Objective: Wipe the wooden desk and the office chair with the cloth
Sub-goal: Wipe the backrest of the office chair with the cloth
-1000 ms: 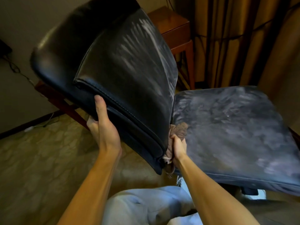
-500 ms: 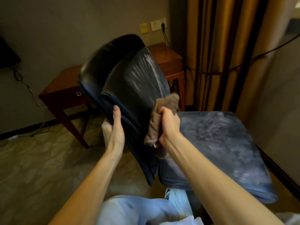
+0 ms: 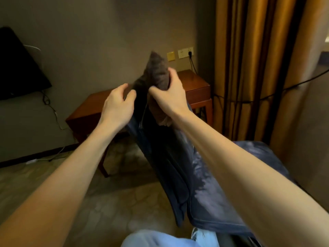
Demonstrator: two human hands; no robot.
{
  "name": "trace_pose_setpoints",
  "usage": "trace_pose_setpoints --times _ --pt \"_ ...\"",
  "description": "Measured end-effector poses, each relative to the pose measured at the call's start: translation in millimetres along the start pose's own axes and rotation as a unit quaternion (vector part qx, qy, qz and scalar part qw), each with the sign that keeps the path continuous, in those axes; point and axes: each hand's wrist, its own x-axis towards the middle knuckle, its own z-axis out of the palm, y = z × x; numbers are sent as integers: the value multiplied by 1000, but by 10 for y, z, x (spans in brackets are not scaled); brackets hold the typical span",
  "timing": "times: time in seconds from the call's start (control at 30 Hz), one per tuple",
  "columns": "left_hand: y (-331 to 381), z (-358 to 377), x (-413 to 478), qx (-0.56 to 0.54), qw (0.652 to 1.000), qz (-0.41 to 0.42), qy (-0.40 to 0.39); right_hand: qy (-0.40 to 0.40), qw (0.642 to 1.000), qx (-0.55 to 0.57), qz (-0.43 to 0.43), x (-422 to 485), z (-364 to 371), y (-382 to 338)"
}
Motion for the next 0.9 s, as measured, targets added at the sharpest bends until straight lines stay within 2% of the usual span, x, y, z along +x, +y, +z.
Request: trace_pose_setpoints --times 0.1,0.13,0.23,0.3,0.37,0.47,0.6,0.67,0.8,0.9 --pt "145 19 324 60 989 -49 -129 -109 991 -75 24 -23 71 303" --pt "170 63 394 99 982 -62 -148 -130 987 -87 40 -71 91 441" --pt "166 164 402 278 950 -43 -137 -94 991 -67 71 -280 158 789" --pt "146 192 320 347 929 -13 -124 -73 992 -55 85 -399 179 962" --pt "102 198 300 352 929 3 -112 -68 989 -88 100 -505 120 1185" --pt "48 186 377 317 944 8 -89 -100 971 -175 127 -590 -111 1562" --pt "73 225 371 311 948 7 -66 -154 952 -197 174 -504 -428 1729" --pt "69 237 358 320 946 8 -49 -145 958 -202 145 -416 -480 1657" --pt "31 237 358 320 947 8 -30 -53 989 -135 25 -232 -335 1232" --pt "40 236 373 336 941 3 -30 -53 992 -78 -78 111 -115 850"
